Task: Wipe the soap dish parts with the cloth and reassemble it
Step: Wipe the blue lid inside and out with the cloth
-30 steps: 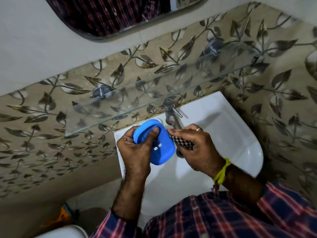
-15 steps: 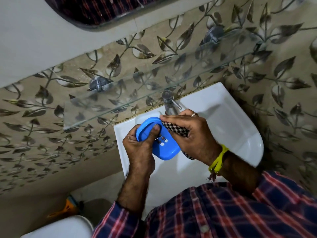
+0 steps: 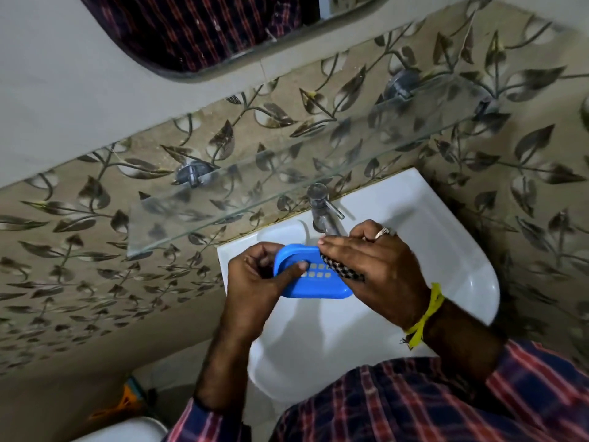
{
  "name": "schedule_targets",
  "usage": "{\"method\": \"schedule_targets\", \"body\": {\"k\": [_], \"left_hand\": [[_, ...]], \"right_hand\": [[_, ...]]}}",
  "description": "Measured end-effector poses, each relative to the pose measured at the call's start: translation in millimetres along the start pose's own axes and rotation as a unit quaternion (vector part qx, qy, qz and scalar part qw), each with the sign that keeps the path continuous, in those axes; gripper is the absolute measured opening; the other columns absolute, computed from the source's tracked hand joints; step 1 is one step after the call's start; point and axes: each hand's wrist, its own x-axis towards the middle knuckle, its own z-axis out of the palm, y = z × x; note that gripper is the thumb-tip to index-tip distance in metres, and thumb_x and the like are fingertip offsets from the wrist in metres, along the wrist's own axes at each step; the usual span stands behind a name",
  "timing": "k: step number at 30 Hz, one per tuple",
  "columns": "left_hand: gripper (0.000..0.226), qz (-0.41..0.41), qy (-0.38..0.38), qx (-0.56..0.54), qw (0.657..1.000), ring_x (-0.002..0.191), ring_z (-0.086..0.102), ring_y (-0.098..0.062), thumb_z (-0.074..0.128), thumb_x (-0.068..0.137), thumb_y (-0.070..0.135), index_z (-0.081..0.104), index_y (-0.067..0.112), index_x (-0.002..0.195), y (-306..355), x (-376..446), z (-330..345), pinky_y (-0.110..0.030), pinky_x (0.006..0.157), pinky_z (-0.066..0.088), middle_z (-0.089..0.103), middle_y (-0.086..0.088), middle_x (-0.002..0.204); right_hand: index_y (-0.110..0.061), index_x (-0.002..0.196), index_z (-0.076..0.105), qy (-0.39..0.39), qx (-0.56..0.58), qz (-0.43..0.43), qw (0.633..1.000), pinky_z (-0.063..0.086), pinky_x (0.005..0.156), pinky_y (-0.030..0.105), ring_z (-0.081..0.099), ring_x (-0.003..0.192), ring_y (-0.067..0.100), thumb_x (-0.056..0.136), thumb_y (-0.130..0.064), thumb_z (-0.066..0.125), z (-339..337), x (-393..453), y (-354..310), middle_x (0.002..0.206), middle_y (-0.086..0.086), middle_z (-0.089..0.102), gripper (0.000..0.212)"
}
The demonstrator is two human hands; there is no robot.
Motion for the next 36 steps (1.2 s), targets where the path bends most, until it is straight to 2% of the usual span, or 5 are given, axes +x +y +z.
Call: {"method": "schedule_targets", "body": {"k": [5,10,16,27,36], "left_hand": [[0.036,0.054,-0.026,0.275,0.960,0.055,0.056,0.002,0.086,0.067,0.003,0.066,0.033,0.063,10.3,6.8,13.1,-0.018,0.059,0.046,0.066,0.014,0.060],[0.034,0.110,0.034,0.261,0.958,0.053,0.055,0.000,0.083,0.069,0.006,0.068,0.035,0.060,5.2,0.4,11.3,-0.011,0.055,0.040,0.065,0.017,0.057],[0.017,0.102,0.058,0.271,0.956,0.052,0.051,-0.004,0.070,0.064,0.015,0.064,0.030,0.058,1.0,-0.7,16.7,-0.021,0.055,0.043,0.060,0.012,0.053],[0.033,0.103,0.087,0.236,0.962,0.053,0.053,-0.001,0.077,0.068,0.008,0.062,0.037,0.059,-9.9,-6.9,8.8,-0.013,0.055,0.042,0.061,0.019,0.053],[0.039,0.079,0.096,0.188,0.974,0.053,0.053,0.002,0.086,0.070,0.004,0.063,0.034,0.058,-13.2,-3.6,7.3,-0.010,0.056,0.041,0.063,0.023,0.055]], "right_hand": [[-0.007,0.114,0.073,-0.024,-0.009,-0.044,0.999,0.053,0.069,0.041,0.059,0.077,0.029,0.098,-0.006,0.049,3.0,9.3,-10.3,0.117,0.002,0.073,0.029],[-0.015,0.119,0.073,-0.068,0.030,-0.044,0.996,0.050,0.072,0.032,0.055,0.082,0.026,0.104,-0.018,0.025,-12.0,15.5,-3.2,0.125,-0.005,0.069,0.049],[-0.015,0.118,0.073,-0.083,0.044,-0.022,0.995,0.053,0.074,0.040,0.058,0.087,0.029,0.098,-0.006,0.032,-0.1,18.3,-15.2,0.124,-0.004,0.070,0.046],[-0.018,0.119,0.073,-0.084,0.048,-0.019,0.995,0.040,0.090,0.020,0.052,0.091,0.023,0.100,-0.009,0.047,6.5,11.5,-21.7,0.128,-0.007,0.067,0.033],[-0.015,0.120,0.072,-0.072,0.076,0.036,0.994,0.047,0.085,0.026,0.054,0.096,0.022,0.087,0.001,0.051,9.1,10.0,-11.9,0.127,-0.005,0.068,0.043]]}}
